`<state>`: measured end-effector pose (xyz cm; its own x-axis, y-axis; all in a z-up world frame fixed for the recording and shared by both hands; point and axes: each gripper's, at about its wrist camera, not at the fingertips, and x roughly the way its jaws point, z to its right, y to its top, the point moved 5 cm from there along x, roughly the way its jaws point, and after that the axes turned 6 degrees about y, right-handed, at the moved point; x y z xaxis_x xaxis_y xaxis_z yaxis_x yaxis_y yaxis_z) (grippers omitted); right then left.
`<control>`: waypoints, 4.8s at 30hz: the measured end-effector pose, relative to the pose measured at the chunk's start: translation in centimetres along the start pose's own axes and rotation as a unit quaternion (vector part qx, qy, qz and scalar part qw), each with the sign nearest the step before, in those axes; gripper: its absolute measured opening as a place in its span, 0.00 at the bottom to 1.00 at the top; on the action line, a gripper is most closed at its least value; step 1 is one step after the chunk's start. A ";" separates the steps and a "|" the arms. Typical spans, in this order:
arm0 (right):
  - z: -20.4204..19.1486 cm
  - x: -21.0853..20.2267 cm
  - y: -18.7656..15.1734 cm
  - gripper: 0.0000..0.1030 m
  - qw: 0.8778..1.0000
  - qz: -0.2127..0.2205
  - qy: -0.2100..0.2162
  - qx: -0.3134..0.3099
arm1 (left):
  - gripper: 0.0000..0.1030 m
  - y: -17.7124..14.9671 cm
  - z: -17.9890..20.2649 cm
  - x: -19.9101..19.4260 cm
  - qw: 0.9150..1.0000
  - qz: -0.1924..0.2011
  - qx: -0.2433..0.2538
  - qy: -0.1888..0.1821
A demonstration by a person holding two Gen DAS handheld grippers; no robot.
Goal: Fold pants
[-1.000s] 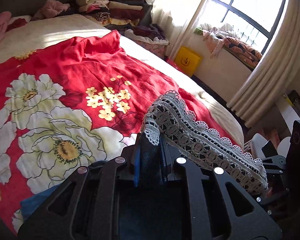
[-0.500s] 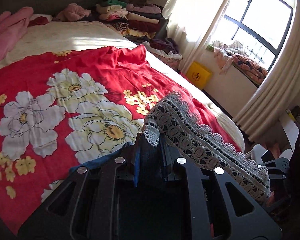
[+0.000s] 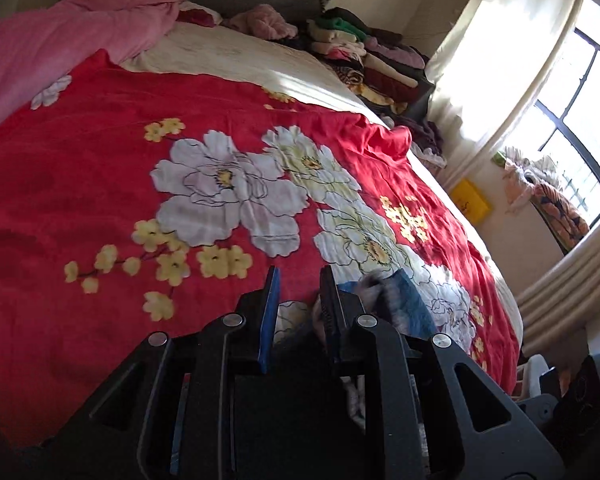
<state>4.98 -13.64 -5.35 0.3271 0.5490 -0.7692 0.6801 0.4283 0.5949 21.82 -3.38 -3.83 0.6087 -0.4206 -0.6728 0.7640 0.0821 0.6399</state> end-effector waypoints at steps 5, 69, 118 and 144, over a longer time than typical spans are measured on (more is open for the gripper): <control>-2.8 0.6 -0.5 0.51 0.998 -0.006 0.063 -0.007 | 0.21 -0.9 -3.3 -1.5 0.998 0.012 -0.067 -0.013; 7.5 -7.5 -6.9 0.60 0.995 0.046 -0.047 0.073 | 0.51 -15.3 5.7 -7.2 0.996 -0.092 0.009 0.002; 5.0 -2.9 -8.6 0.60 0.997 -0.041 -0.030 0.051 | 0.25 -17.8 5.6 -6.6 0.990 -0.108 0.071 0.056; 5.3 -6.9 -5.4 0.86 0.996 0.022 -0.050 0.072 | 0.90 -15.1 4.5 -10.6 0.992 -0.038 0.065 0.103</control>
<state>2.48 -23.51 -4.53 0.4170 0.4872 -0.7673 0.7488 0.2943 0.5939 2.89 -4.20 -4.67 0.5915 -0.2258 -0.7740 0.7835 -0.0656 0.6179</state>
